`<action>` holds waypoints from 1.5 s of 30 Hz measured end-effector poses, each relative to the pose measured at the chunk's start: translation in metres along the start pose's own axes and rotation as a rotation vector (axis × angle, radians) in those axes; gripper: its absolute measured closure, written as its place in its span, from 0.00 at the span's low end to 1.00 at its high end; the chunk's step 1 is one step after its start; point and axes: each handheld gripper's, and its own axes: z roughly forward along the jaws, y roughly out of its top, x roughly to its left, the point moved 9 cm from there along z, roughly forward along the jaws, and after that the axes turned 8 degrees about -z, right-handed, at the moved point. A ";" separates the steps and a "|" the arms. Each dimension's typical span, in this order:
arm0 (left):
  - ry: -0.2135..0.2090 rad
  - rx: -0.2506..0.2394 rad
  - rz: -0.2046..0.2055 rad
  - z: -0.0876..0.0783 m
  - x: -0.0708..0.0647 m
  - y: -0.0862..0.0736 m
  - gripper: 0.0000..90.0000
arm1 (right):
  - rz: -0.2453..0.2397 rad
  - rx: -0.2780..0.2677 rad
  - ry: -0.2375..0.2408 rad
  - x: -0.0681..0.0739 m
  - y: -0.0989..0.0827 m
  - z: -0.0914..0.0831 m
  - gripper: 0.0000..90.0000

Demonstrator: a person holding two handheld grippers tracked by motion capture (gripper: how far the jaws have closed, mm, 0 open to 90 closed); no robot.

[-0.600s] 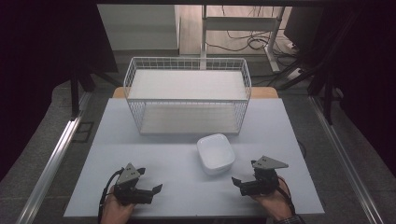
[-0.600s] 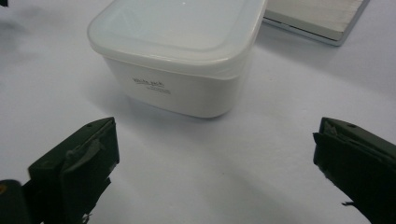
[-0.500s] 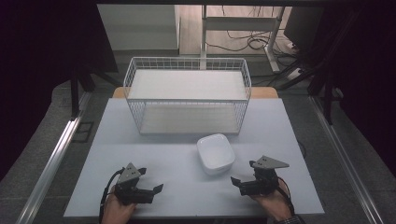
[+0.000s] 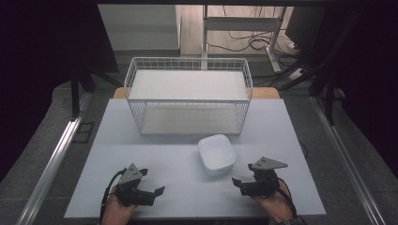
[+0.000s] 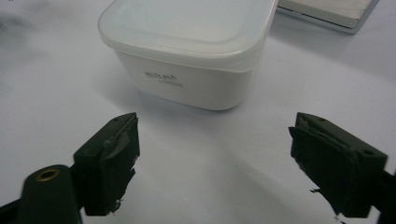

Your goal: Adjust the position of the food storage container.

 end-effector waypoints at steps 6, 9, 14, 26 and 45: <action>-0.012 0.007 -0.008 -0.002 -0.001 0.000 0.03 | 0.005 0.009 0.018 0.000 0.002 0.000 0.33; -0.048 0.000 -0.019 -0.004 -0.003 0.001 0.04 | -0.018 0.013 0.014 -0.003 0.006 -0.004 0.44; -0.036 0.045 0.011 0.001 -0.003 -0.005 0.05 | -0.004 -0.013 0.047 -0.005 0.019 -0.010 0.64; -0.021 0.005 0.040 -0.001 -0.005 0.002 0.07 | -0.022 -0.004 0.042 -0.023 0.053 0.011 0.97; -0.016 -0.039 0.027 -0.010 0.000 0.008 0.15 | -0.008 0.053 -0.037 -0.061 0.088 0.087 0.99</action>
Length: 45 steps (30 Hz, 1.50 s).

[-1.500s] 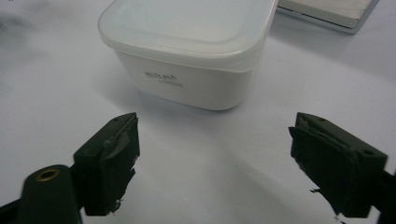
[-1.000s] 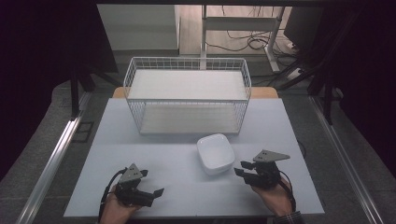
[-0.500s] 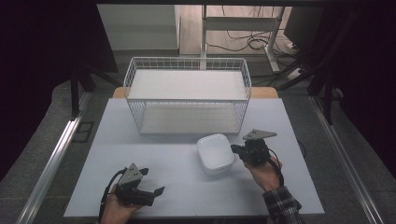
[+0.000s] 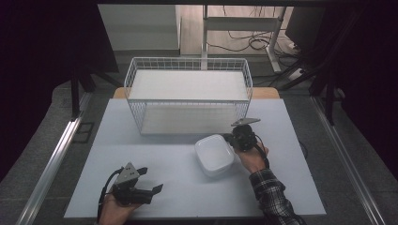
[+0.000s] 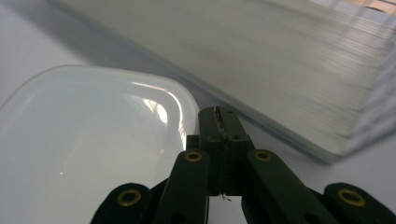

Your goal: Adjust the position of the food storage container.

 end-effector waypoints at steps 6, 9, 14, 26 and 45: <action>-0.002 0.009 0.009 -0.001 -0.001 0.001 0.21 | -0.070 -0.005 0.094 0.035 0.009 0.010 0.99; 0.000 0.014 0.001 -0.001 0.000 0.001 0.25 | -0.088 -0.004 0.143 0.052 0.011 0.013 0.99; 0.004 0.028 -0.018 -0.001 0.006 0.003 0.38 | -0.148 -0.018 0.234 0.086 0.015 0.013 0.99; -0.050 0.059 -0.046 0.033 0.021 0.031 0.87 | -0.044 -0.026 0.157 0.075 -0.036 -0.050 0.99; -0.084 0.152 0.015 0.048 -0.030 0.020 1.00 | -0.026 0.009 0.217 0.102 -0.058 -0.048 0.99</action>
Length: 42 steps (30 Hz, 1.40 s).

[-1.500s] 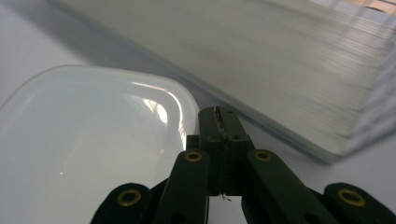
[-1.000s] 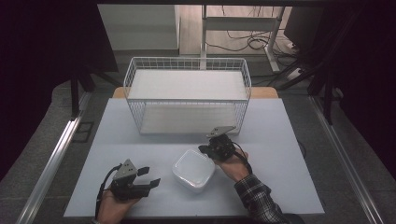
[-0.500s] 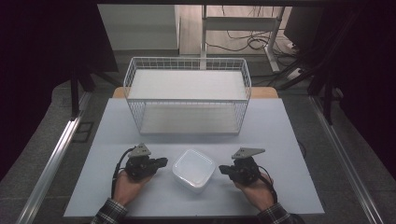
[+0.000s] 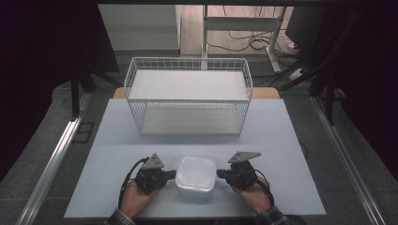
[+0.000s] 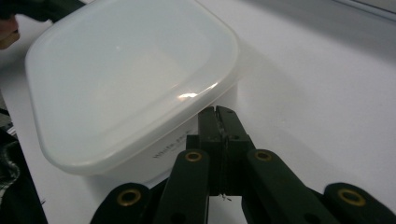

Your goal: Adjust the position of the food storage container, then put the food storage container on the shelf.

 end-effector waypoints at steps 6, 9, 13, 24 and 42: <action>0.003 -0.009 -0.027 -0.011 -0.012 -0.012 1.00 | -0.018 0.006 0.022 0.009 -0.001 0.000 0.99; -0.009 -0.014 -0.031 -0.014 -0.015 -0.015 0.99 | -0.028 0.009 0.021 0.010 -0.002 0.001 0.99; 0.041 -0.015 -0.032 -0.019 -0.006 -0.018 0.89 | -0.037 0.006 0.013 0.007 -0.003 -0.004 0.98; 0.088 -0.060 -0.029 -0.036 0.012 -0.026 0.25 | -0.051 -0.045 -0.048 -0.004 -0.014 -0.026 0.39; 0.054 -0.121 -0.056 -0.040 0.023 -0.028 0.01 | -0.072 -0.089 -0.084 -0.010 -0.016 -0.026 0.05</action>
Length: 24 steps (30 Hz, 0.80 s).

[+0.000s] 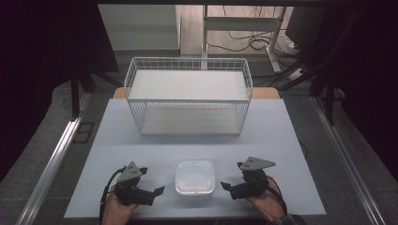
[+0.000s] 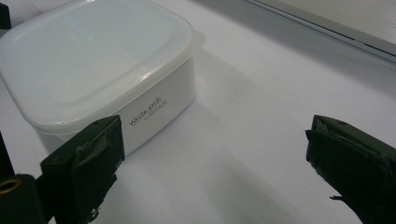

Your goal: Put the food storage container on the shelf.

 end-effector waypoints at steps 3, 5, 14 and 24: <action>-0.044 0.017 -0.028 0.002 -0.004 0.000 0.01 | 0.001 0.002 0.004 0.001 0.000 0.000 0.04; -0.059 0.035 -0.027 0.003 -0.008 -0.001 0.03 | 0.001 0.003 0.006 0.001 0.002 -0.001 0.04; -0.064 0.055 0.015 0.006 -0.026 0.008 0.02 | 0.015 -0.010 0.002 0.006 0.016 -0.005 0.01; -0.056 0.096 0.078 0.018 -0.044 0.026 0.07 | 0.054 0.008 0.073 0.020 0.032 0.001 0.10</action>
